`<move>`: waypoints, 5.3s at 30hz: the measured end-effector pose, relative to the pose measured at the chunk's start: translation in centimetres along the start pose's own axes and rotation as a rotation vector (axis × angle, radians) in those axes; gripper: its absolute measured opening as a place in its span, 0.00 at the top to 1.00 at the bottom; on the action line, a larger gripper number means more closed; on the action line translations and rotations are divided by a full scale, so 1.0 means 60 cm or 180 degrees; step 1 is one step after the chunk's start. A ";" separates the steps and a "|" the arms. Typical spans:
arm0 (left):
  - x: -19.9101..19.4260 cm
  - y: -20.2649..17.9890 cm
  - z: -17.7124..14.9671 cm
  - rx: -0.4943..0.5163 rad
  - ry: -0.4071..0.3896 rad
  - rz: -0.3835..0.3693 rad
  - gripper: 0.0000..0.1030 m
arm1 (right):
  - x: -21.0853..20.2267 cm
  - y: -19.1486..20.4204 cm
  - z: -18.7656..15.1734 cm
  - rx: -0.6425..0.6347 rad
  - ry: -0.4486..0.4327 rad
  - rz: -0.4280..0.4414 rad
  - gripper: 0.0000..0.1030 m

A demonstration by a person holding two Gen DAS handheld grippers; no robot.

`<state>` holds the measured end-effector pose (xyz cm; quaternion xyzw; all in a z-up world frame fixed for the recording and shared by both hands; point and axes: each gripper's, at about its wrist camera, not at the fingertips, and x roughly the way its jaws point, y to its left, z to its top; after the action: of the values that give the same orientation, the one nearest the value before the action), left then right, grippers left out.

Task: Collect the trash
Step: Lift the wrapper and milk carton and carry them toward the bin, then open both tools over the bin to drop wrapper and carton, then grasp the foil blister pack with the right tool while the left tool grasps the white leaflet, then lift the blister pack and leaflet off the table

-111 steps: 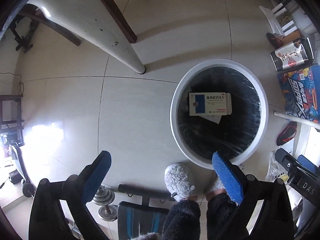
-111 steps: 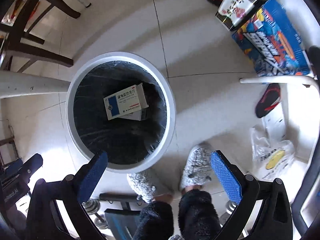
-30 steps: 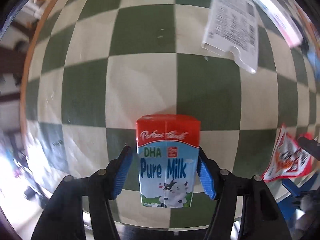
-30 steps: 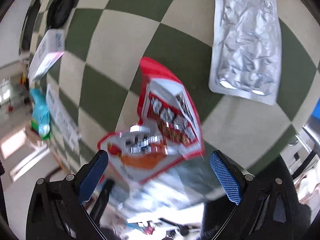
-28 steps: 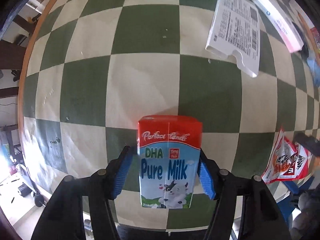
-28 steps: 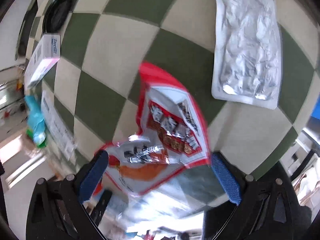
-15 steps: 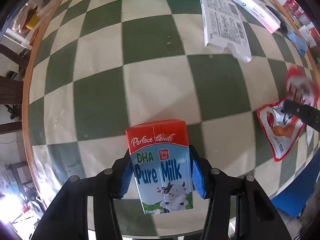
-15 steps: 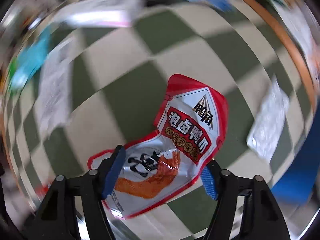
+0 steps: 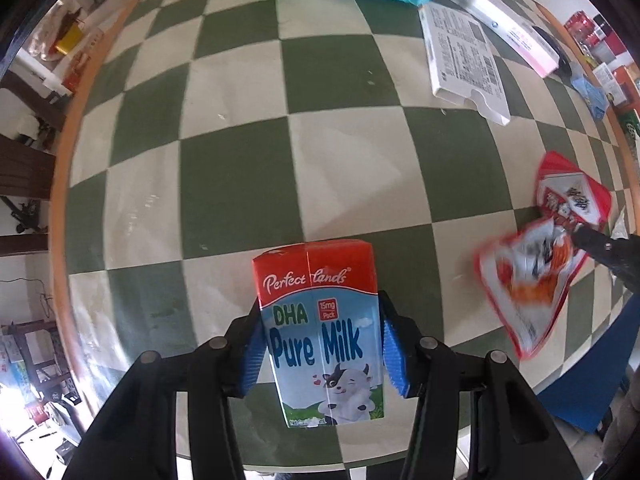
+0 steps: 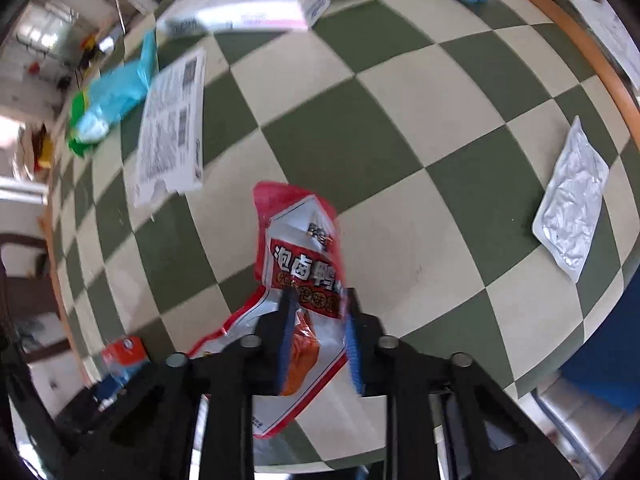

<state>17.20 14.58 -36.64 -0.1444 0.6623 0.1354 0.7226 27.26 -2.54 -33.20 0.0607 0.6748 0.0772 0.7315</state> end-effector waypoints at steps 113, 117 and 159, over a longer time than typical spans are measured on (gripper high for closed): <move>-0.166 0.031 -0.359 -0.0369 -0.0135 0.0182 0.00 | -0.089 -0.153 -0.436 -0.0958 0.0237 0.0134 0.00; -0.221 0.001 -0.262 -0.0229 -0.0469 0.0199 0.00 | -0.181 -0.154 -0.363 -0.0509 -0.0024 0.0303 0.00; 0.023 -0.213 0.378 0.0153 0.0280 0.0174 0.30 | 0.070 -0.122 0.324 -0.0682 0.0069 -0.0356 0.35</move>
<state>43.11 11.59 -35.81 -0.1147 0.7002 0.1326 0.6921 47.19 -8.59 -37.11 -0.0563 0.6729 0.1085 0.7296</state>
